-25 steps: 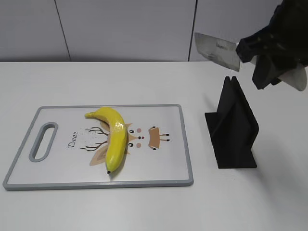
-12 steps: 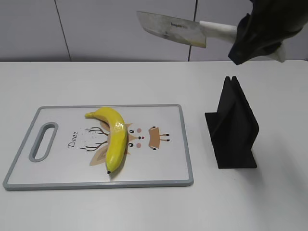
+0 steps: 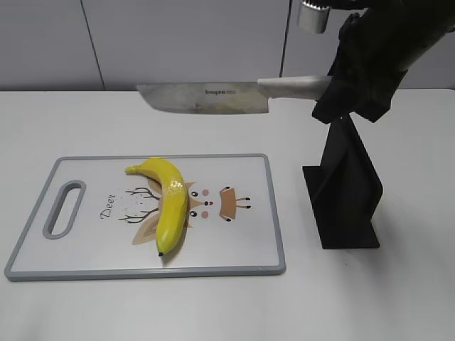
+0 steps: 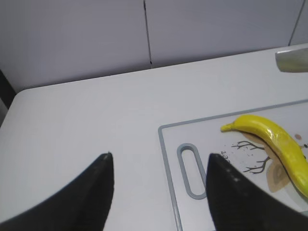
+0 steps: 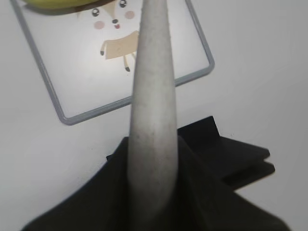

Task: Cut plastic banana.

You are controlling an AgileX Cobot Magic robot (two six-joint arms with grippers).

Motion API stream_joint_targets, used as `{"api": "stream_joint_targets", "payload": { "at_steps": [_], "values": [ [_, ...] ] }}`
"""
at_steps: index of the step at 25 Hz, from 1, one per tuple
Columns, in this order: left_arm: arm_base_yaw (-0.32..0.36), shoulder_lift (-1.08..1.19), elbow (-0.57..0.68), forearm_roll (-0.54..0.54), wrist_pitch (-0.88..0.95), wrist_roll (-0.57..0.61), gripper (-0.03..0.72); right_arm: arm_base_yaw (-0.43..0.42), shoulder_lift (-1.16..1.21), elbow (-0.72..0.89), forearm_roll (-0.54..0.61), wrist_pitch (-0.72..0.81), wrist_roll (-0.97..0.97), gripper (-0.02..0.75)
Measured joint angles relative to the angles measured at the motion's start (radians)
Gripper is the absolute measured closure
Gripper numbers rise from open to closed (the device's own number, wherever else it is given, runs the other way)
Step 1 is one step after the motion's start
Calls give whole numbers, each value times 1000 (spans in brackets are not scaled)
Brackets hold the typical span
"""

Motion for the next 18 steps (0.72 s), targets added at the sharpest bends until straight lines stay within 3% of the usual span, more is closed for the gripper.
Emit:
{"api": "stream_joint_targets", "payload": {
  "at_steps": [6, 12, 15, 18],
  "values": [
    [0, 332, -131, -211, -6, 391, 102, 0, 58, -25, 84, 6, -223, 572],
    [-3, 665, -305, -447, 132, 917, 102, 0, 159, -104, 160, 26, -324, 572],
    [-10, 802, -410, -515, 219, 1018, 102, 0, 208, -132, 191, 72, -390, 572],
    [-62, 923, -507, -523, 279, 1054, 104, 0, 243, -152, 241, 76, -420, 572]
  ]
}}
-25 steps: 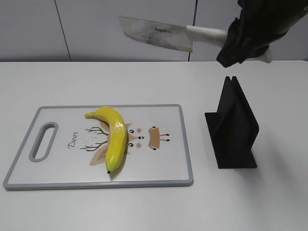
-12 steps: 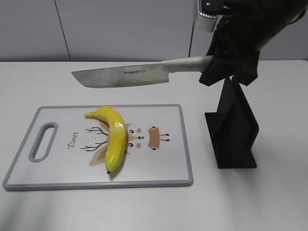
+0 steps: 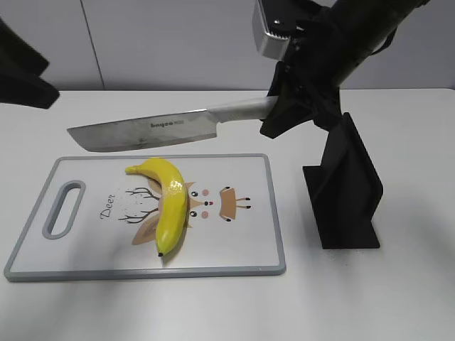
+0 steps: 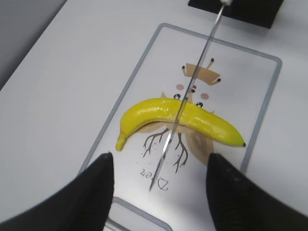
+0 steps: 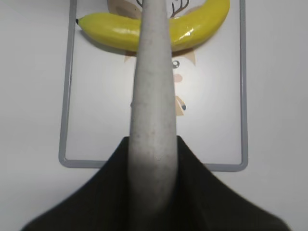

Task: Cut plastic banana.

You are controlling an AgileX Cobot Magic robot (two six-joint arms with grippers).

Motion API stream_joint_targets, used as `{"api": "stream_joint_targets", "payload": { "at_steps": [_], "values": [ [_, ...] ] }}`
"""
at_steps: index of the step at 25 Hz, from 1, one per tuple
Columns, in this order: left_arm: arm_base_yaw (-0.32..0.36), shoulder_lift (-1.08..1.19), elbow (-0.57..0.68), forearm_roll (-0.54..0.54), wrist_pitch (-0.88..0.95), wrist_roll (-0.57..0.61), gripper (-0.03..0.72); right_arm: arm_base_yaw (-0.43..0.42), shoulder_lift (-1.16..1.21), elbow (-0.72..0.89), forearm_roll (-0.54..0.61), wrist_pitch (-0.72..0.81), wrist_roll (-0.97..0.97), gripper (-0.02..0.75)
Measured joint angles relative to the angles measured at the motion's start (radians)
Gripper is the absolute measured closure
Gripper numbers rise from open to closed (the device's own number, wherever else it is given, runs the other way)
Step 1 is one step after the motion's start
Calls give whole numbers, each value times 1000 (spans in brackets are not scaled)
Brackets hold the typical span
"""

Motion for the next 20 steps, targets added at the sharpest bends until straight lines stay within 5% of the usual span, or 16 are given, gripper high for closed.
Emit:
{"api": "stream_joint_targets", "payload": {
  "at_steps": [8, 20],
  "values": [
    [-187, 205, -143, 193, 8, 14, 130, 0, 45, -9, 64, 3, -42, 572],
    [-197, 355, -150, 229, -12, 15, 162, -1, 45, -10, 72, 2, -44, 572]
  ]
}}
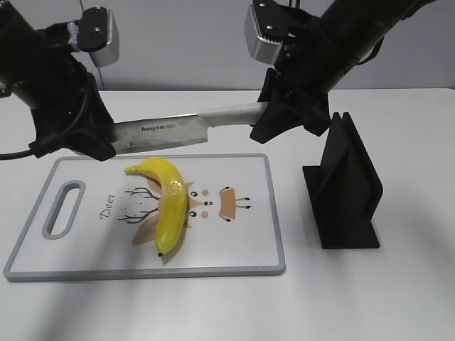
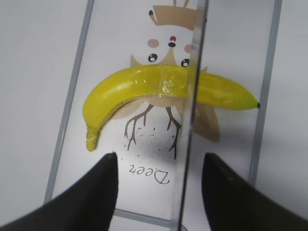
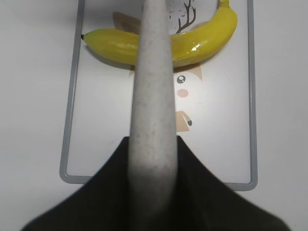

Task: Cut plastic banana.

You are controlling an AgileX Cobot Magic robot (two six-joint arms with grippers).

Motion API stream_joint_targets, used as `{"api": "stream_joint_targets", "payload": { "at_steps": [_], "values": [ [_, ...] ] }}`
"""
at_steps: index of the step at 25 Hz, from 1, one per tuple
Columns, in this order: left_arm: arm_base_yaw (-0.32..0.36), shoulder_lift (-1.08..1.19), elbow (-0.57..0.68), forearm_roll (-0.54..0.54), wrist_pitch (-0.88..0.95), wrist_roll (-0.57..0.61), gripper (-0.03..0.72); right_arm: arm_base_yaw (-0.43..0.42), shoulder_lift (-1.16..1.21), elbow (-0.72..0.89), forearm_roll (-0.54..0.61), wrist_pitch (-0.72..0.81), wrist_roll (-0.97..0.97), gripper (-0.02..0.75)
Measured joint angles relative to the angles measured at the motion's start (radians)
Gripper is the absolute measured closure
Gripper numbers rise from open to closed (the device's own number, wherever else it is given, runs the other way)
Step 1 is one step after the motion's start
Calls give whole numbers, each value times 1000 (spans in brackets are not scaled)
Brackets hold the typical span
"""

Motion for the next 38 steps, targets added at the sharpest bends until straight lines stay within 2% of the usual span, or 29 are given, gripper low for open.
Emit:
{"api": "stream_joint_targets", "payload": {
  "at_steps": [3, 8, 10, 15, 23, 30, 38],
  "values": [
    [0, 9, 0, 2, -18, 0, 262, 0, 0, 0, 0, 0, 0, 572],
    [-1, 9, 0, 1, -6, 0, 632, 0, 0, 0, 0, -13, 0, 572],
    [-2, 9, 0, 1, 2, 3, 687, 0, 0, 0, -9, -14, 10, 572],
    [-12, 14, 0, 1, -2, 10, 700, 0, 0, -1, -76, -13, 81, 572],
    [-28, 90, 0, 12, -25, 11, 701, 2, 84, -2, -104, -10, 108, 572],
    [-30, 290, 1, 7, -186, 11, 700, 3, 258, -3, -158, -143, 105, 571],
    [-40, 349, -28, 0, -168, 12, 696, -2, 318, -18, -171, -145, 98, 563]
  ]
}}
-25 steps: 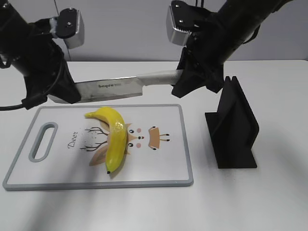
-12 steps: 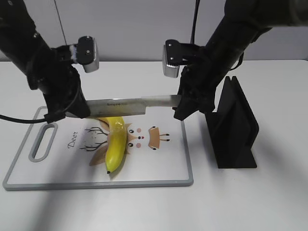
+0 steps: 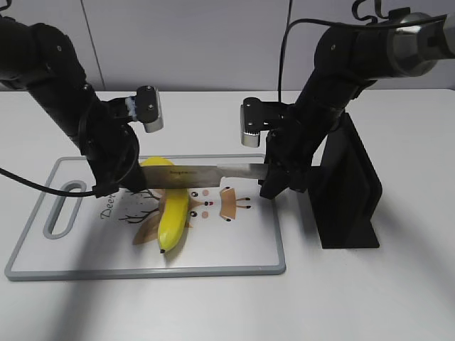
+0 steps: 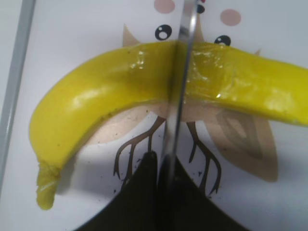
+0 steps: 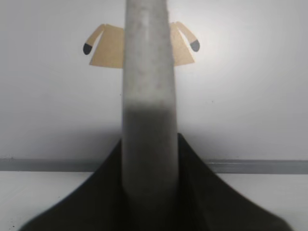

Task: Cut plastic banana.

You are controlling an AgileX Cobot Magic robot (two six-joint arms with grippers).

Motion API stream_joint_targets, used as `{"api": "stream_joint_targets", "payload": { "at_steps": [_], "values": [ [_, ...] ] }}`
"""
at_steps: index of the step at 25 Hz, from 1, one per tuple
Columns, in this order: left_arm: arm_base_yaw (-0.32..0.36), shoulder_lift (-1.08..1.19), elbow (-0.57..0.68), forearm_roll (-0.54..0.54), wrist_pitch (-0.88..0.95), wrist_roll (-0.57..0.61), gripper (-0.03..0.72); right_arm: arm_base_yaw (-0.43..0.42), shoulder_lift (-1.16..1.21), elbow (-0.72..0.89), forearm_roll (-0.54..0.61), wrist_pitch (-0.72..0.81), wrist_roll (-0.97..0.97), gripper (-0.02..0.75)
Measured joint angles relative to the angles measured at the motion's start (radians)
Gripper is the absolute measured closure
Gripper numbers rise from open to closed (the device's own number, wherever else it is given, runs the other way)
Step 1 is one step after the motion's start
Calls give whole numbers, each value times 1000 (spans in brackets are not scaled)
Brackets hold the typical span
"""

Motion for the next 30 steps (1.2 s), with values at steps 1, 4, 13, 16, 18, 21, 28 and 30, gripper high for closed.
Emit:
{"api": "stream_joint_targets", "payload": {
  "at_steps": [1, 4, 13, 16, 18, 21, 28, 30],
  "values": [
    [0, -2, 0, 1, 0, -1, 696, 0, -2, 0, 0, 0, 0, 563],
    [-2, -9, 1, 6, -1, -3, 696, 0, -10, 0, -10, -1, 9, 563],
    [-15, -135, 28, 4, 50, -17, 704, 8, -148, 13, -44, 57, 52, 563],
    [-15, -212, 28, 4, 81, -19, 704, 8, -221, 13, -44, 80, 54, 563],
    [-15, -249, 28, 4, 93, -22, 704, 8, -252, 13, -44, 87, 55, 563],
    [-15, -291, 28, 5, 97, -21, 704, 8, -279, 13, -43, 92, 55, 563],
    [-15, -303, 29, 6, 102, -21, 704, 8, -283, 13, -40, 98, 55, 563],
    [-15, -303, 29, 6, 103, -21, 699, 8, -283, 13, -40, 99, 56, 563]
  ]
}}
